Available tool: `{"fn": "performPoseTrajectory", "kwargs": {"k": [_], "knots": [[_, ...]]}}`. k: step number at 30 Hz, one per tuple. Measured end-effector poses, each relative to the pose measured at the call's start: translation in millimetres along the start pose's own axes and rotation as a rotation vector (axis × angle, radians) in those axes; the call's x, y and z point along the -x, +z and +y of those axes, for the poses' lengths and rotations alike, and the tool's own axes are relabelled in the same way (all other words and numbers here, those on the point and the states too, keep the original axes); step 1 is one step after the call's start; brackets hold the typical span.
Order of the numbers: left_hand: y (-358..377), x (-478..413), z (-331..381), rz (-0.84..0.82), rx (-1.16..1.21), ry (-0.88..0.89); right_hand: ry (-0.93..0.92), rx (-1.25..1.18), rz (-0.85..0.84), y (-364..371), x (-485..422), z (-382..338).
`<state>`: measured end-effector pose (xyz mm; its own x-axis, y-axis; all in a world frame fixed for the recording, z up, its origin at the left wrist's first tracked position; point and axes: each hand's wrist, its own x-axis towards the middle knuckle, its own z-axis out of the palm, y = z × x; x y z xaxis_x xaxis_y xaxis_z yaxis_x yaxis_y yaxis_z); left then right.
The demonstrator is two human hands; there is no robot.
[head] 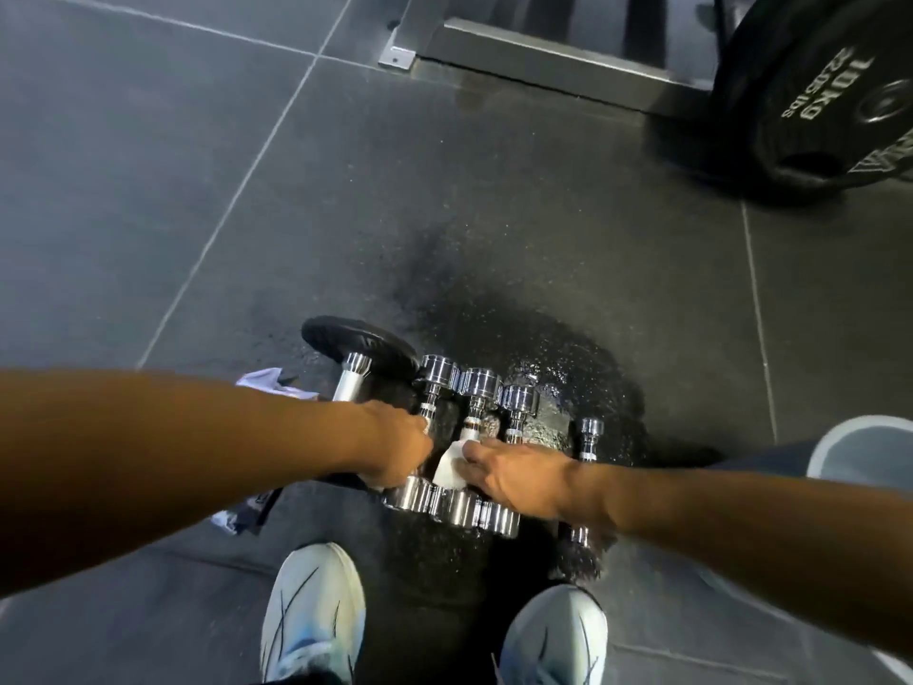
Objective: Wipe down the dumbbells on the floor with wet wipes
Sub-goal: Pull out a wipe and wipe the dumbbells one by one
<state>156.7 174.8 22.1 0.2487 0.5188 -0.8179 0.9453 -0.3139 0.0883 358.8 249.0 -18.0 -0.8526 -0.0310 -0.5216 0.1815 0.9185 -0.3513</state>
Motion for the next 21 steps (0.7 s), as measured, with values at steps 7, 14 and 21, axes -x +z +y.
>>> {"fn": "performPoseTrajectory", "kwargs": {"k": [7,14,21], "knots": [[32.2,-6.8,-10.2,0.147,0.072,-0.049,-0.203,0.167,0.04,20.3,-29.0,19.4],[16.1,-14.0,-2.9,0.231,0.252,-0.109,-0.01,0.129,0.205,-10.0,-26.0,51.7],[10.1,-16.1,14.3,0.282,0.295,-0.234,0.042,-0.039,0.244,35.9,-18.7,-13.7]]}}
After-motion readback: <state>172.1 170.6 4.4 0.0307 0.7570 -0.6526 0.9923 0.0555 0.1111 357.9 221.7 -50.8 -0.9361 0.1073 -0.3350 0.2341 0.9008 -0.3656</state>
